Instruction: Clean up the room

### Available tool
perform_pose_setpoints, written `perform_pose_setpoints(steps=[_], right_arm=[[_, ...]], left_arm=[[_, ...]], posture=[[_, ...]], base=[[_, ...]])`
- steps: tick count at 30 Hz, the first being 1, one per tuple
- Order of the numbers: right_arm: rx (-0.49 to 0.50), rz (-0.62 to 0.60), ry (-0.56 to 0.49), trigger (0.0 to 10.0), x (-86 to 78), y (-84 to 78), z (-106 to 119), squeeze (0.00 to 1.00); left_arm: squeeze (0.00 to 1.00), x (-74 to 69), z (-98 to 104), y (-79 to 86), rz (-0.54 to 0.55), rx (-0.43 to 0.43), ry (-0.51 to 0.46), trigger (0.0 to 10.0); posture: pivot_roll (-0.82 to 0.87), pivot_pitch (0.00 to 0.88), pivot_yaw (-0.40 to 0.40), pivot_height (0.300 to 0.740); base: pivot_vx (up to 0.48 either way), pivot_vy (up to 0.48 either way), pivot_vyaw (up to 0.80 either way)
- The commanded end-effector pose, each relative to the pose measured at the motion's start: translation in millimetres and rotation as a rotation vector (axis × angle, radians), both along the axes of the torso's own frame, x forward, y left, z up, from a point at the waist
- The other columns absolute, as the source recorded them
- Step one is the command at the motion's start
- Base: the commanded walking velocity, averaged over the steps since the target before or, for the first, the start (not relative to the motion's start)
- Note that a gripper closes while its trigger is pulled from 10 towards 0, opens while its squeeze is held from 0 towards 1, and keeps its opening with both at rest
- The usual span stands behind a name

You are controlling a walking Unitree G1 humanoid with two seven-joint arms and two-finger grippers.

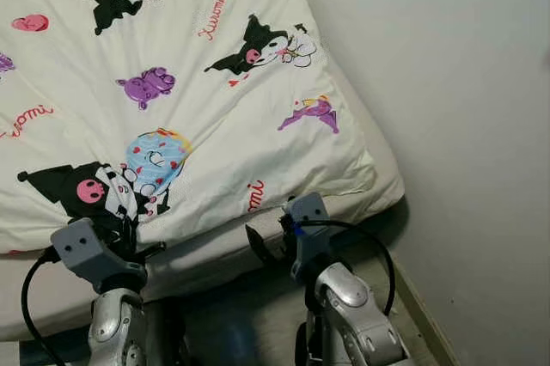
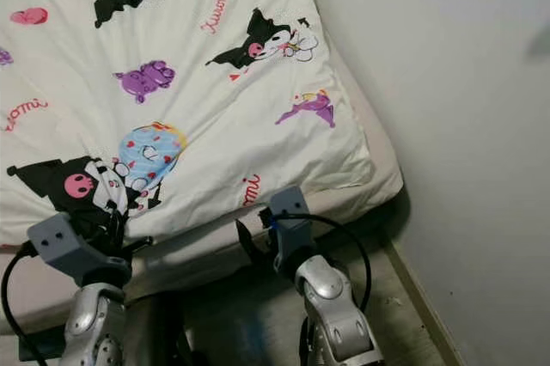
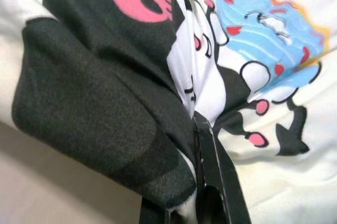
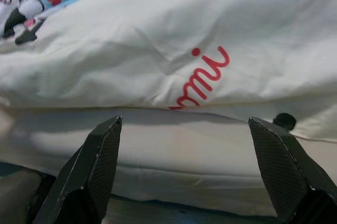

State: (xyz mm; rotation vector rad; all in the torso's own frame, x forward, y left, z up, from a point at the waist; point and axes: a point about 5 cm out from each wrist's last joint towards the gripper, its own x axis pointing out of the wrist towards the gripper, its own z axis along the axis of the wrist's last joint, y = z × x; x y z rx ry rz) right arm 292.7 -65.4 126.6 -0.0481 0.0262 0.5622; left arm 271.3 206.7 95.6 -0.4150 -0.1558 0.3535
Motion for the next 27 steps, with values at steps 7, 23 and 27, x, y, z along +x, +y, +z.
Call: perform_pose_setpoints(steps=[7,23,27], right_arm=[[0.002,0.01,0.032,10.0,-6.0,-0.4,-11.4,0.0],[-0.003,0.011,0.034,10.0,-3.6,-1.6,-13.9,0.0],[-0.002,0.01,0.034,10.0,-3.1,-1.9,-14.0,0.0]], left_arm=[[1.0,0.3,-26.9,1.8,-0.012,-0.078,0.143,10.0],[0.0,5.2,-19.0,42.8,-0.176,0.317,0.28,10.0],[0.0,-2.5,-18.2,79.2,-0.076,0.331,0.338,10.0]], posture=[[-0.16,0.417,-0.004,0.561],[-0.15,0.417,-0.001,0.561],[-0.15,0.414,-0.002,0.561]], base=[[0.0,0.0,0.0],[0.0,0.0,0.0],[0.0,0.0,0.0]])
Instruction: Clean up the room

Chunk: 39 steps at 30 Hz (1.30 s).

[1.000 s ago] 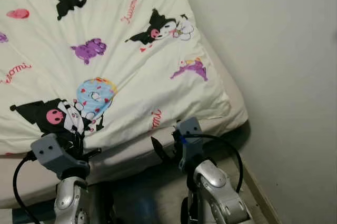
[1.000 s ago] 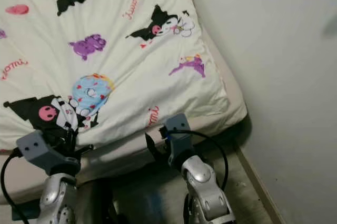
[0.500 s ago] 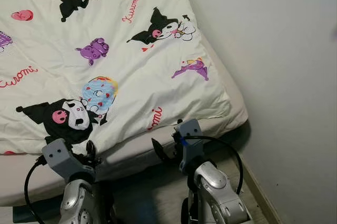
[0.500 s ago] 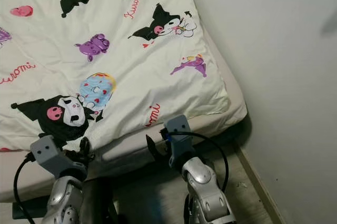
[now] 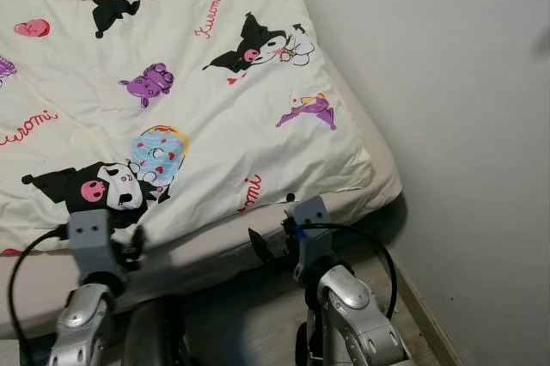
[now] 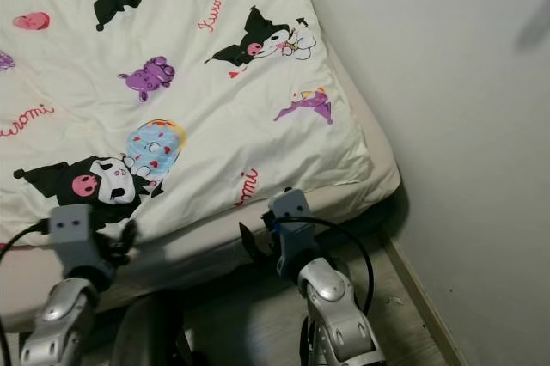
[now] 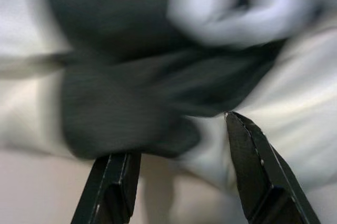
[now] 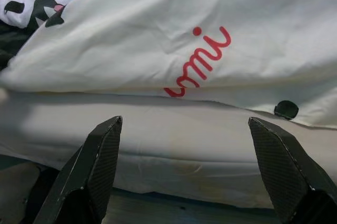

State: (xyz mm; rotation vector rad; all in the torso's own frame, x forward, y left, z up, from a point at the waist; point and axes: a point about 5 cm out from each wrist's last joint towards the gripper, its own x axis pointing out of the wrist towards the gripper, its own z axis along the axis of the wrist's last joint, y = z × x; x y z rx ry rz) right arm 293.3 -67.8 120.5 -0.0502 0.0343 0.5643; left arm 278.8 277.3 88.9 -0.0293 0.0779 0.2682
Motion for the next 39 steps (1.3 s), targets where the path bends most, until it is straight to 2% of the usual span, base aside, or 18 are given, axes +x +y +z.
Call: perform_pose_setpoints(steps=[1,3,4,5,8,9,10,12,13,14,19,24,26,27,28,29,34,39], right_arm=[[0.001,0.007,0.028,10.0,-3.7,0.1,-8.2,0.0],[0.0,0.008,0.028,10.0,-3.8,-0.2,-8.6,0.0],[-0.001,0.009,0.029,10.0,-3.9,-0.3,-9.1,0.0],[-0.002,0.009,0.029,10.0,-4.0,-0.3,-9.2,0.0],[-0.001,0.01,0.029,10.0,-4.2,-0.5,-9.5,0.0],[0.0,0.01,0.03,10.0,-4.2,-0.8,-9.8,0.0],[0.0,0.01,0.03,10.0,-4.2,-0.8,-9.8,0.0],[-0.002,0.011,0.034,10.0,-4.8,-1.1,-11.3,0.0],[-0.002,0.011,0.034,10.0,-4.8,-1.1,-11.3,0.0],[-0.002,0.012,0.035,10.0,-5.1,-1.0,-11.9,0.0],[-0.002,0.019,0.035,10.0,-4.5,0.3,-11.2,0.0],[0.0,0.021,0.032,10.0,-4.0,1.0,-9.9,0.0],[0.0,0.028,0.026,10.0,-3.9,1.5,-7.2,0.0],[0.0,0.028,0.026,10.0,-3.9,1.5,-7.2,0.0],[-0.001,0.032,0.024,10.0,-4.7,1.1,-6.0,0.0],[-0.002,0.033,0.024,10.0,-5.1,0.7,-5.9,0.0],[-0.008,0.034,0.024,10.0,-7.7,-2.5,-4.7,0.0],[-0.035,0.042,0.027,10.0,-14.0,-9.1,-5.0,0.0]], left_arm=[[0.0,-13.7,-11.5,23.0,0.071,-0.002,0.085,10.0],[0.0,-17.2,-10.3,34.0,0.077,0.029,0.109,10.0],[0.0,-26.2,-11.9,52.2,0.047,0.115,0.192,10.0],[0.0,-29.3,-11.3,57.8,0.041,0.148,0.207,10.0],[0.0,-37.3,-13.0,73.1,0.114,0.111,0.248,10.0],[1.0,-42.4,-12.9,85.8,0.197,0.013,0.229,10.0],[1.0,-42.4,-12.9,85.8,0.197,0.013,0.229,10.0],[1.0,-53.4,-18.3,106.9,0.364,-0.239,0.185,10.0],[1.0,-53.4,-18.3,106.9,0.364,-0.239,0.185,10.0],[1.0,-56.4,-23.7,111.0,0.415,-0.354,0.167,10.0],[1.0,-46.8,-33.9,102.9,0.466,-0.683,0.014,10.0],[1.0,-39.7,-31.5,101.7,0.451,-0.758,-0.061,10.0],[1.0,-21.2,-20.0,97.7,0.389,-0.851,-0.166,10.0],[1.0,-21.2,-20.0,97.7,0.389,-0.851,-0.166,10.0],[1.0,-3.1,-5.9,93.1,0.323,-0.908,-0.251,10.0],[1.0,1.8,-1.5,91.8,0.305,-0.919,-0.271,10.0],[1.0,16.2,10.5,87.4,0.265,-0.952,-0.31,10.0],[1.0,27.8,21.9,86.7,0.311,-0.995,-0.349,10.0]], posture=[[-0.15,0.414,-0.002,0.561],[-0.15,0.415,-0.001,0.561],[-0.15,0.414,-0.002,0.561],[-0.15,0.413,-0.002,0.561],[-0.14,0.413,-0.003,0.561],[-0.14,0.415,-0.005,0.561],[-0.14,0.415,-0.005,0.561],[-0.14,0.418,-0.011,0.561],[-0.14,0.418,-0.011,0.561],[-0.14,0.419,-0.016,0.561],[-0.14,0.428,-0.029,0.561],[-0.15,0.434,-0.041,0.561],[-0.16,0.445,-0.052,0.561],[-0.16,0.445,-0.052,0.561],[-0.17,0.453,-0.058,0.561],[-0.17,0.453,-0.058,0.561],[-0.21,0.473,-0.065,0.561],[-0.25,0.49,-0.073,0.561]], base=[[0.0,0.0,0.0],[0.0,0.0,0.0],[0.0,0.0,0.0],[0.0,0.0,0.0],[0.0,0.0,0.0],[0.0,0.0,0.0],[0.0,0.0,0.0],[0.0,0.0,0.0],[0.0,0.0,0.0],[0.0,0.0,0.0],[0.0,0.0,0.0],[0.0,0.0,0.0],[0.0,0.0,0.0],[0.0,0.0,0.0],[0.0,0.0,0.0],[0.0,0.0,0.0],[0.0,0.0,0.0],[0.0,0.0,0.0]])
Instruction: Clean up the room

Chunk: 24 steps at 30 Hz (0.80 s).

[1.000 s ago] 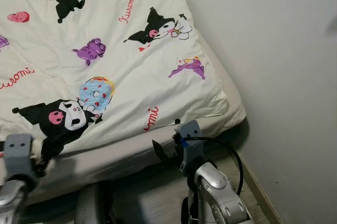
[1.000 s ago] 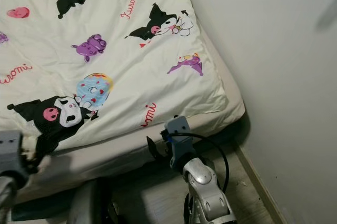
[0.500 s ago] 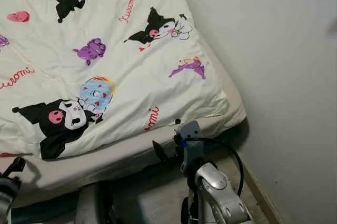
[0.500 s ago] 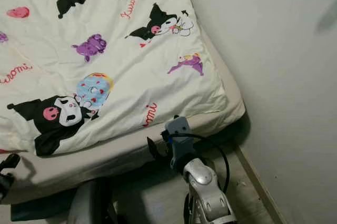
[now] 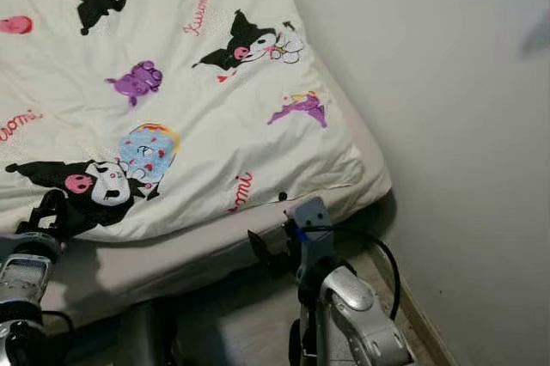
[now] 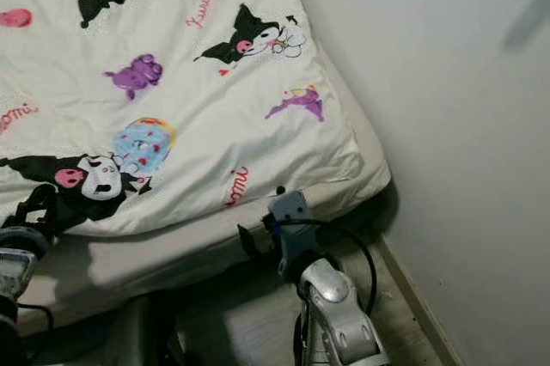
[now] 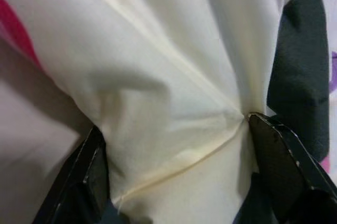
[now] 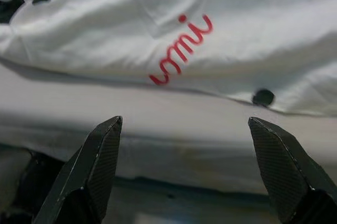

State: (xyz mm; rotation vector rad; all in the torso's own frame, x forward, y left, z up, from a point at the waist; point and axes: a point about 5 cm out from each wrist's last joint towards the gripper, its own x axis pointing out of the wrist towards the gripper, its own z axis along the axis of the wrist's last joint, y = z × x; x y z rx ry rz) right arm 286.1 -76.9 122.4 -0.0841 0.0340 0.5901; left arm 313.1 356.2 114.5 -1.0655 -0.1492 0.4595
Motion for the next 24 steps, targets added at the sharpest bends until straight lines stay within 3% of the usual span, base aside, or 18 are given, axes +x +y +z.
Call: perform_pose_setpoints(steps=[1,2,3,6,9,10,12,13,17,24], right_arm=[[-0.004,0.015,0.036,10.0,-6.7,0.0,-7.0,0.0],[-0.008,0.016,0.036,10.0,-7.5,-0.6,-6.8,0.0],[-0.01,0.017,0.036,10.0,-8.1,-1.1,-6.8,0.0],[-0.011,0.017,0.037,10.0,-8.7,-1.7,-6.7,0.0],[-0.013,0.013,0.044,10.0,-9.6,-1.3,-7.5,0.0],[-0.013,0.012,0.045,10.0,-10.2,-0.6,-7.8,0.0],[-0.014,0.012,0.046,10.0,-10.9,-0.1,-7.8,0.0],[-0.012,0.011,0.049,10.0,-11.3,0.3,-7.9,0.0],[-0.013,0.015,0.053,10.0,-11.8,1.3,-8.9,0.0],[-0.018,0.019,0.055,10.0,-12.7,1.0,-8.6,0.0]], left_arm=[[1.0,-6.5,-3.6,7.8,0.041,-0.023,0.02,10.0],[0.26,-4.2,-0.2,7.6,0.039,-0.012,0.013,10.0],[0.0,-1.4,4.2,7.6,0.038,-0.006,-0.002,10.0],[0.0,1.4,8.8,7.6,0.037,0.0,-0.018,10.0],[0.0,1.7,24.0,17.7,0.081,0.053,-0.054,10.0],[0.0,-1.0,24.6,22.1,0.09,0.064,-0.037,1.9],[0.0,-3.0,23.9,24.6,0.095,0.068,-0.021,1.9],[0.0,-4.4,22.0,25.0,0.071,0.119,0.018,0.0],[0.0,-7.1,17.0,24.6,0.021,0.189,0.07,0.0],[0.0,-16.0,12.8,32.1,0.03,0.209,0.092,0.0]], posture=[[-0.25,0.49,-0.073,0.561],[-0.25,0.49,-0.073,0.561],[-0.26,0.492,-0.074,0.561],[-0.26,0.493,-0.076,0.561],[-0.25,0.5,-0.069,0.561],[-0.25,0.497,-0.066,0.561],[-0.25,0.497,-0.066,0.561],[-0.24,0.494,-0.066,0.561],[-0.24,0.495,-0.067,0.561],[-0.24,0.495,-0.069,0.561]], base=[[0.0,0.0,0.0],[0.0,0.0,0.0],[0.0,0.0,0.0],[0.0,0.0,0.0],[0.0,0.0,0.0],[0.0,0.0,0.0],[0.0,0.0,0.0],[0.0,0.0,0.0],[0.0,0.0,0.0],[0.0,0.0,0.0]])
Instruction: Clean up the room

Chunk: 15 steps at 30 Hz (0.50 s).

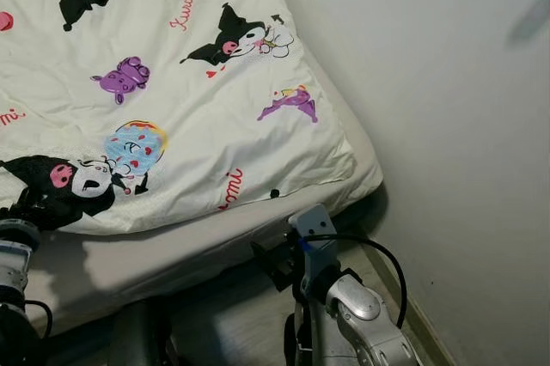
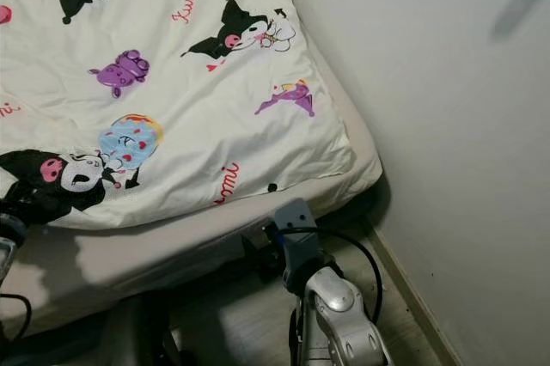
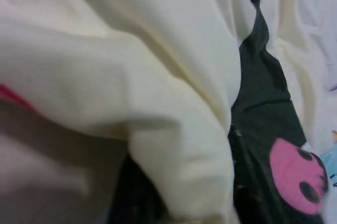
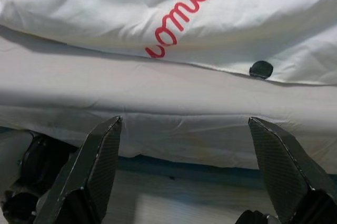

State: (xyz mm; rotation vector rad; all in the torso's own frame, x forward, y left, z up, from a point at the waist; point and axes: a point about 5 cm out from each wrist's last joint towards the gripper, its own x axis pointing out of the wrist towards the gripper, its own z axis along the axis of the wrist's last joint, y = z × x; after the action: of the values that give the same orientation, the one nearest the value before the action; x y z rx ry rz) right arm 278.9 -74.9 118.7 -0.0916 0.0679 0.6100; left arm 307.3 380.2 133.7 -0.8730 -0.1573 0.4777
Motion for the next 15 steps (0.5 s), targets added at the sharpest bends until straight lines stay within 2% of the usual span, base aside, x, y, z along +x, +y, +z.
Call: perform_pose_setpoints(steps=[1,10,12,13,15], right_arm=[[-0.003,0.0,0.025,10.0,-5.8,-1.6,-5.3,0.0],[-0.008,-0.002,0.028,10.0,-7.6,-3.6,-7.1,0.0],[-0.008,-0.005,0.027,10.0,-7.7,-3.8,-7.5,0.0],[-0.006,-0.01,0.024,10.0,-6.8,-4.6,-6.8,0.0],[-0.005,-0.011,0.023,10.0,-6.6,-4.8,-6.5,0.0]], left_arm=[[0.0,-10.5,-6.6,8.4,0.014,0.027,0.047,0.0],[0.0,-15.2,-5.6,14.0,0.019,0.04,0.047,0.0],[0.0,-17.6,-4.7,16.3,-0.002,0.061,0.043,0.0],[0.0,-20.1,-5.0,15.7,-0.092,0.101,0.032,0.0],[0.0,-20.7,-5.2,15.4,-0.115,0.11,0.029,0.0]], posture=[[-0.24,0.496,-0.068,0.561],[-0.23,0.489,-0.06,0.561],[-0.23,0.489,-0.054,0.561],[-0.22,0.486,-0.048,0.561],[-0.22,0.486,-0.048,0.561]], base=[[0.0,0.0,0.0],[0.0,0.0,0.0],[0.0,0.0,0.0],[0.0,0.0,0.0],[0.0,0.0,0.0]])
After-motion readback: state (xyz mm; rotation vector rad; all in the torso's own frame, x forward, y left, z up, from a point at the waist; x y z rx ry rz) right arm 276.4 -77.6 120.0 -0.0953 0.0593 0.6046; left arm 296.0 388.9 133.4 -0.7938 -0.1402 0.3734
